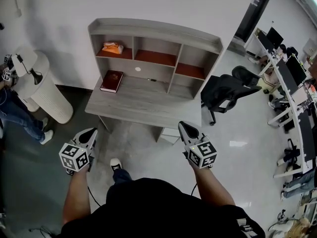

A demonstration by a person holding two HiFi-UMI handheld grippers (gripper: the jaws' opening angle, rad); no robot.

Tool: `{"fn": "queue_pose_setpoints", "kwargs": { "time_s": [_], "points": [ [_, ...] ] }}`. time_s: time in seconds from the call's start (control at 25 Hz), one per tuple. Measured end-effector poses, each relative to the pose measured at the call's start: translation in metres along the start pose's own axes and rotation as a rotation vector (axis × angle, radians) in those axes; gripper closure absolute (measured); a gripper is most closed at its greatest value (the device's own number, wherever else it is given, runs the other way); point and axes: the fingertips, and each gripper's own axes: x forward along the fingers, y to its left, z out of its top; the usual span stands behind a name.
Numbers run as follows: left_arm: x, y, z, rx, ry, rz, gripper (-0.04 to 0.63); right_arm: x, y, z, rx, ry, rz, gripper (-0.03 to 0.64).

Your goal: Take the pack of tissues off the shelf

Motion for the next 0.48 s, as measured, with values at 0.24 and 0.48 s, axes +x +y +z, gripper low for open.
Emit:
{"fn": "queue_pose_setpoints", "kwargs": {
  "time_s": [0.24,0.48],
  "points": [
    [-0.001,0.005,0.013,0.012,-0.047,0.000,0.578,0.009,0.001,0.007,0.006,-0.008,-0.007,0.609],
    [-0.001,0.017,0.020,0.010,-0.064,-0.001,0.577,0.020,0.007,0.010,0.001,-0.002,-0.007,0.609]
  ]
}}
